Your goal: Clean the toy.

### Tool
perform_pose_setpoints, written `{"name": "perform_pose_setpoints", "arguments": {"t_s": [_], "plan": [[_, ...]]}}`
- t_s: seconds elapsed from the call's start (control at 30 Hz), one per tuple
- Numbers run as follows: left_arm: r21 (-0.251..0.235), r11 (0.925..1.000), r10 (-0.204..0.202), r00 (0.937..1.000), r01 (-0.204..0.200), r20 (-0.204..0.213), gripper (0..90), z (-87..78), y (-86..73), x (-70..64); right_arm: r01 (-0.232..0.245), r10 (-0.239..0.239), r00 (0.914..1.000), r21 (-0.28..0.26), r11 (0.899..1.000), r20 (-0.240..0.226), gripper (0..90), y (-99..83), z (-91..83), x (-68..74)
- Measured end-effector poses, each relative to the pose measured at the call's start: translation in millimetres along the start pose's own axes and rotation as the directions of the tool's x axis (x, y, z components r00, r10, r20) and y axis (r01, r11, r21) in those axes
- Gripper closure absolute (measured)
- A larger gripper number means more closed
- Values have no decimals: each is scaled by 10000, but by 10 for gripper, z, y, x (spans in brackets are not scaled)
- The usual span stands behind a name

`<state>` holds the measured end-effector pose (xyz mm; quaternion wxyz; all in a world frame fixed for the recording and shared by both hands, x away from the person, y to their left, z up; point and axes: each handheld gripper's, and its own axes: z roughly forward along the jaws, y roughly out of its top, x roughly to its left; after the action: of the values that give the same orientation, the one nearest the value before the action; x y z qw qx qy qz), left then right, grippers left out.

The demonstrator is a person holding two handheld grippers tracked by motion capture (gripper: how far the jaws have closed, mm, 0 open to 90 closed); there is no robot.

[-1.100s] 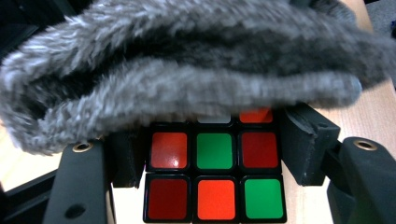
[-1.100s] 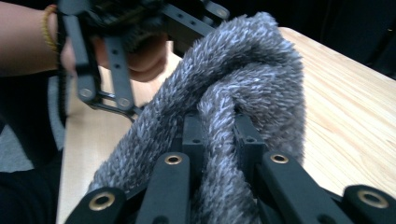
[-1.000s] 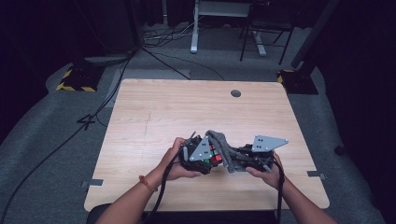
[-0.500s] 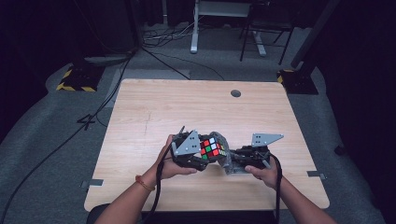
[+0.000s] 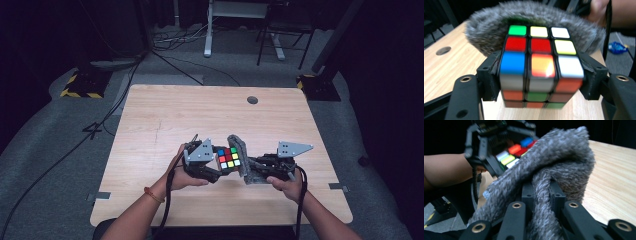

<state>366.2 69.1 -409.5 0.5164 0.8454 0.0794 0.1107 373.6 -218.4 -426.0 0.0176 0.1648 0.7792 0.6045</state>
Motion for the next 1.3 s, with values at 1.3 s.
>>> {"name": "perform_pose_setpoints", "arguments": {"t_s": [1.3], "plan": [[107, 9987, 500, 9986, -498, -169, 334, 54, 74, -49, 832, -1145, 9894, 2971, 9512, 894, 785, -72, 210, 13]]}}
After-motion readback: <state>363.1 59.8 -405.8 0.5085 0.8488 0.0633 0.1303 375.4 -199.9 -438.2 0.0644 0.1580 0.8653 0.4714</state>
